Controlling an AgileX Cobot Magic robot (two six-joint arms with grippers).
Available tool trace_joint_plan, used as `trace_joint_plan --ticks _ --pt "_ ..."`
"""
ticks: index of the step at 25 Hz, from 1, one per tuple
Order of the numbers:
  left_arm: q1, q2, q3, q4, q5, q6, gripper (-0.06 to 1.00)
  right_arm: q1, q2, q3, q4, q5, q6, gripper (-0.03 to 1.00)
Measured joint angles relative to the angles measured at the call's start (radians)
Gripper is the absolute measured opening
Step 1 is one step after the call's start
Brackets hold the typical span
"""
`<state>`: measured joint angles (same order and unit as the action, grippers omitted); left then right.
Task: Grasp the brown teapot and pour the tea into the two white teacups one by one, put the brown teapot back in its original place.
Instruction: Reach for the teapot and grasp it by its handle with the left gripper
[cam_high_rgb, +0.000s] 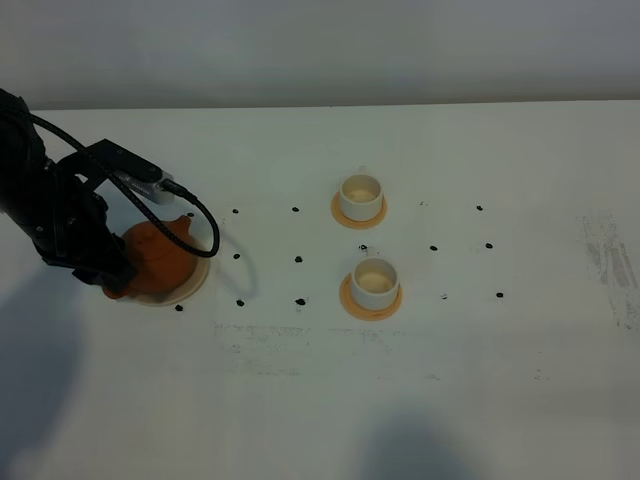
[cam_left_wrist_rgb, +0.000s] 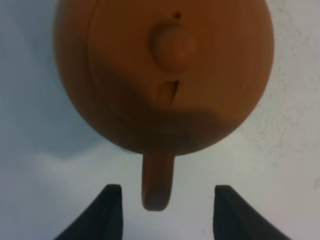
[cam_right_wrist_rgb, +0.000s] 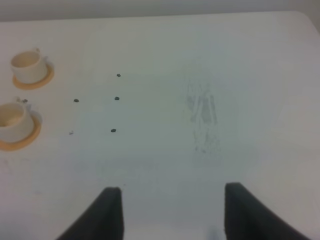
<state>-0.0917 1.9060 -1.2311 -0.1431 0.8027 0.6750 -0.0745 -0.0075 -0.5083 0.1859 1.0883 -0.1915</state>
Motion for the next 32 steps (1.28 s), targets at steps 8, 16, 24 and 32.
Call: trace_joint_plan --ticks 8,16,24,32 --pt "0.0 0.011 0.0 0.025 -0.002 0.0 0.44 0.0 0.0 0.0 0.0 0.0 0.0 0.44" --pt "0.0 0.014 0.0 0.025 -0.021 0.0 0.44 0.0 0.0 0.0 0.0 0.0 0.0 0.44" --pt "-0.009 0.015 0.0 0.025 -0.046 0.0 0.44 0.0 0.0 0.0 0.0 0.0 0.0 0.44" --pt "-0.021 0.015 0.0 0.026 -0.052 0.0 0.44 0.0 0.0 0.0 0.0 0.0 0.0 0.44"
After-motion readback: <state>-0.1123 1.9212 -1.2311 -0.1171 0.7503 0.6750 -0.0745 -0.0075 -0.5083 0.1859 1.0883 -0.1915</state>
